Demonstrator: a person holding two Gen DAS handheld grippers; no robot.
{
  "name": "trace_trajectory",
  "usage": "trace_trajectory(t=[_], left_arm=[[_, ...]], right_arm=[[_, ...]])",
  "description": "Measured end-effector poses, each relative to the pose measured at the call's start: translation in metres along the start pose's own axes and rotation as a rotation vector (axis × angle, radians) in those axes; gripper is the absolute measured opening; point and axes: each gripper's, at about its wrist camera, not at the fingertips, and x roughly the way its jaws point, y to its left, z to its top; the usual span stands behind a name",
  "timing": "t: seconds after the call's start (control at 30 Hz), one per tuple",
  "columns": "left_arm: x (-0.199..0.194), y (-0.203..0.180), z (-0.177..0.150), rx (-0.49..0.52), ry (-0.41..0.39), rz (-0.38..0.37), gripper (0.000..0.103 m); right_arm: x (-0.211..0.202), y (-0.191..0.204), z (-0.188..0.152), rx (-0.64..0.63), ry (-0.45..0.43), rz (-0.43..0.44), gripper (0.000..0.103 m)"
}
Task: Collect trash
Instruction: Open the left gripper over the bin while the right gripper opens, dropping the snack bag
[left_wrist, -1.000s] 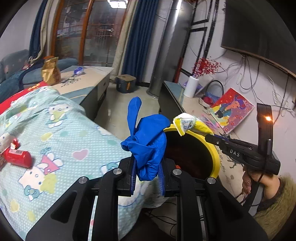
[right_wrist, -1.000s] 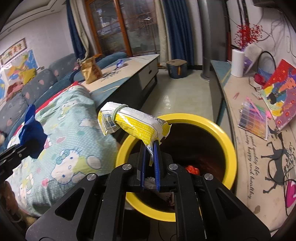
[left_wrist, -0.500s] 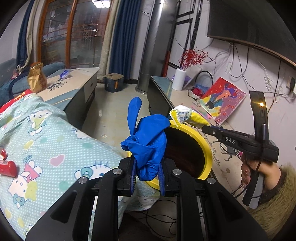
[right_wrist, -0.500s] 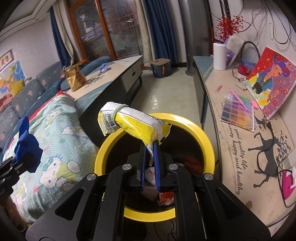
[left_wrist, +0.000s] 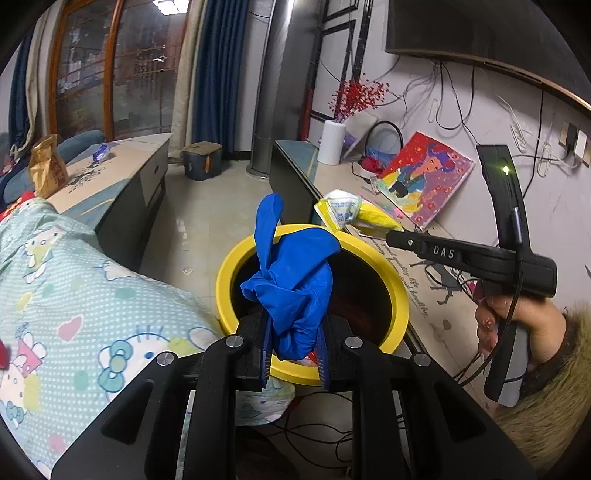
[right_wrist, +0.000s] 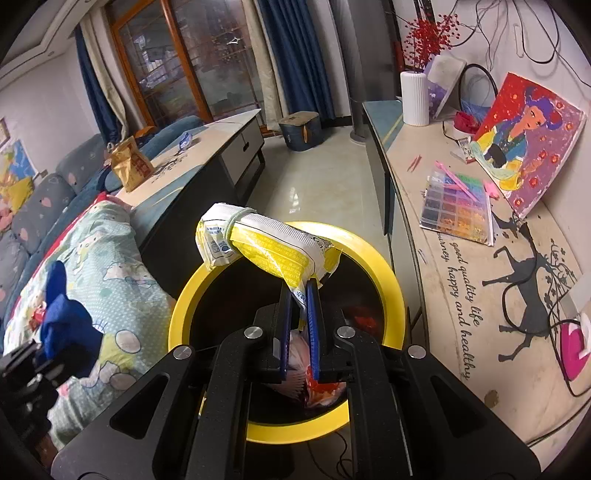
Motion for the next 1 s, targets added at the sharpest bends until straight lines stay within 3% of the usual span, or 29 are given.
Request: trace_trajectory(t=[0.8,0.83,0.87,0.9,0.93,1.0], left_arm=[[0.055,-0.011,0.013,0.044,0.043,-0.032,0.020],[0.058,-0.011,0.013,0.049,0.043,-0.033,0.027],[0.061,-0.012,0.015,0.054,0.049,-0.036,0.051],[0.064,-0.011,0.015,0.051,0.055,-0.035,0.068],[0.065,-0.010,0.016,0.043,0.053,-0.027,0.093],[0.062,-0.006,0.016,0.023,0.036,-0.028,0.095]], right_arm=[[0.008,-0.006,-0.002,0.013,0.018,-0.012,0.008],[0.009,-0.006,-0.003,0.016,0.018,-0.015,0.012],[0.009,-0.008,-0.003,0.023,0.018,-0.013,0.016],[0.009,-0.010,-0.003,0.033,0.019,-0.015,0.025],[0.009,-0.011,-0.003,0.040,0.017,-0.018,0.033],[0.006,-0.014,-0.004,0.050,0.005,-0.024,0.039]])
